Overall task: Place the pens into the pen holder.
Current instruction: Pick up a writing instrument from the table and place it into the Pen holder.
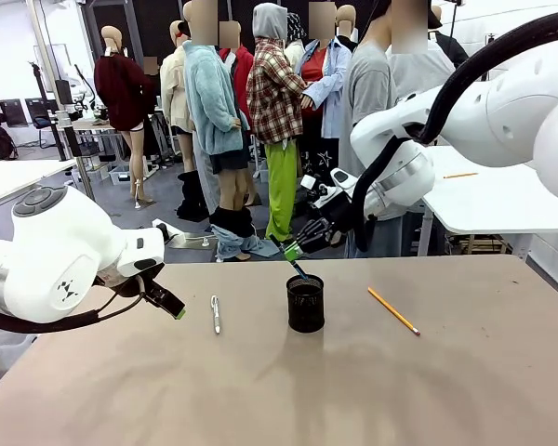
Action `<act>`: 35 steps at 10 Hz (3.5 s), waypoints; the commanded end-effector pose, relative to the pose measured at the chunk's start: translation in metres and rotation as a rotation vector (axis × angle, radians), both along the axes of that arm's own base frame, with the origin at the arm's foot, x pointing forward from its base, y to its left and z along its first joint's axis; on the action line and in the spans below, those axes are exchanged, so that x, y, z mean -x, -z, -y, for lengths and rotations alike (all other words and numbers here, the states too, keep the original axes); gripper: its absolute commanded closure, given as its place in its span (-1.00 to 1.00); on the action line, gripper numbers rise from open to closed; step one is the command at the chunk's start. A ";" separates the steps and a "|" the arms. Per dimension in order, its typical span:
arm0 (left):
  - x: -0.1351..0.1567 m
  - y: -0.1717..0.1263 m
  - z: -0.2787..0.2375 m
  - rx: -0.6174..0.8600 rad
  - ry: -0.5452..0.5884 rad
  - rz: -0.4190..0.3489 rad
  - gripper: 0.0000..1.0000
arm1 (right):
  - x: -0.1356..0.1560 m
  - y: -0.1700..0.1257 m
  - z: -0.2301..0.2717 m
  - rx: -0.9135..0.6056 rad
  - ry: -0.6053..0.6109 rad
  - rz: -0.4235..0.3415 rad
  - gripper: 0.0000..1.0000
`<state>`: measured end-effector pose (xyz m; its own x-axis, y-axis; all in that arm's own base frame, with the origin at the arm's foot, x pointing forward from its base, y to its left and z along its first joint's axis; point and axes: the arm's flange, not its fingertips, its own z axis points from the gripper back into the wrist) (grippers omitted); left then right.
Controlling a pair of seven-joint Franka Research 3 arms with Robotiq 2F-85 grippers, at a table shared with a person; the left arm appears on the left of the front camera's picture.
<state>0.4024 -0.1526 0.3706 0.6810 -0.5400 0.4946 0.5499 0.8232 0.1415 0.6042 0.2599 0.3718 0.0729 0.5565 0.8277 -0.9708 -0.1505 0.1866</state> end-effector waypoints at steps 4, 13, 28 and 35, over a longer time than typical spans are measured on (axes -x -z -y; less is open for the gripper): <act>0.000 -0.001 -0.002 0.003 -0.003 0.001 -1.00 | 0.000 0.013 0.007 0.050 -0.025 -0.043 1.00; 0.000 -0.001 -0.002 0.003 -0.003 0.001 -1.00 | 0.044 -0.037 0.074 0.265 0.314 -0.085 -0.06; 0.000 -0.001 -0.002 0.003 -0.003 0.001 -1.00 | 0.006 0.021 0.076 0.985 1.001 -0.363 -0.06; 0.000 -0.001 -0.002 0.003 -0.003 0.001 -1.00 | 0.005 0.059 0.075 1.007 1.106 -0.232 -0.06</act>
<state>0.4024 -0.1528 0.3706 0.6808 -0.5402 0.4946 0.5501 0.8230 0.1417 0.5995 0.1836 0.3224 0.8749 0.4821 0.0459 -0.4813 0.8761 -0.0291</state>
